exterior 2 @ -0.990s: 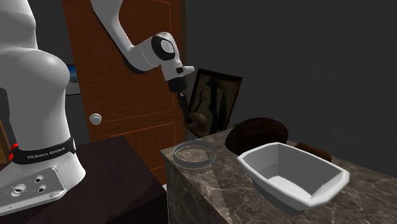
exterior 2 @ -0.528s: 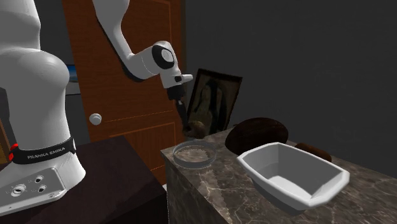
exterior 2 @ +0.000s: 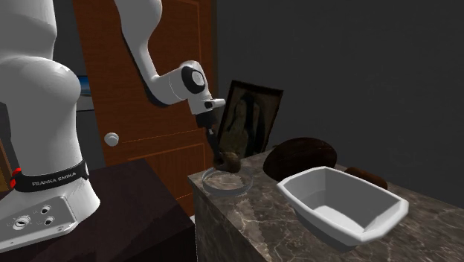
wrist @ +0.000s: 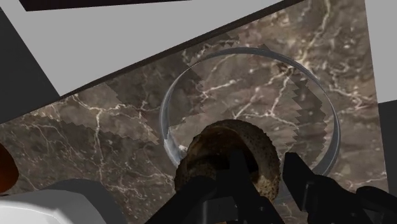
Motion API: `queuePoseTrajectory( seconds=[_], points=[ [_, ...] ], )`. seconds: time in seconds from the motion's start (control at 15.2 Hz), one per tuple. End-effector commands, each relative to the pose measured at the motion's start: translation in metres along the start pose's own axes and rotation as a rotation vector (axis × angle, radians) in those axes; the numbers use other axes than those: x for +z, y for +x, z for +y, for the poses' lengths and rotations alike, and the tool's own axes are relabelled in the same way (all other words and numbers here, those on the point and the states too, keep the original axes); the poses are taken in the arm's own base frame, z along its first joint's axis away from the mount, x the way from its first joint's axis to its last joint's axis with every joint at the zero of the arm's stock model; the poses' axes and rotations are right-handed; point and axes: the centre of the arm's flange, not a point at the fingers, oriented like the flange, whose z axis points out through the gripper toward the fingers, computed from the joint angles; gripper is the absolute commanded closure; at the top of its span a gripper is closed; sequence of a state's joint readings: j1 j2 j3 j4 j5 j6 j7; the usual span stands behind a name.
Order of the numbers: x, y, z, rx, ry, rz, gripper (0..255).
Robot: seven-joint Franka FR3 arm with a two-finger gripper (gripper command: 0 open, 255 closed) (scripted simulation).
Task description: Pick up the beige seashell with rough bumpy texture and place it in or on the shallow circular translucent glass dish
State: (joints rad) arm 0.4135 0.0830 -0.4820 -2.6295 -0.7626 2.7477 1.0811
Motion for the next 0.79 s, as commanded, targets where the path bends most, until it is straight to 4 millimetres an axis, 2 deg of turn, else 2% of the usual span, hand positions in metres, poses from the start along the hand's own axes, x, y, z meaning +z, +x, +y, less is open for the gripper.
queuePoseTrajectory(
  seconds=[0.0,0.13,0.59,0.66,0.73],
  points=[
    [0.0105,-0.0022,-0.0025,0.000,0.001,0.000,255],
    [0.0199,-0.0046,-0.0048,0.000,0.001,0.000,255],
    [0.0199,-0.0046,-0.0048,0.000,0.001,0.000,255],
    [0.0199,-0.0046,-0.0048,0.000,0.001,0.000,0],
    [0.0199,-0.0047,-0.0048,0.000,0.001,0.000,0]
  ],
)
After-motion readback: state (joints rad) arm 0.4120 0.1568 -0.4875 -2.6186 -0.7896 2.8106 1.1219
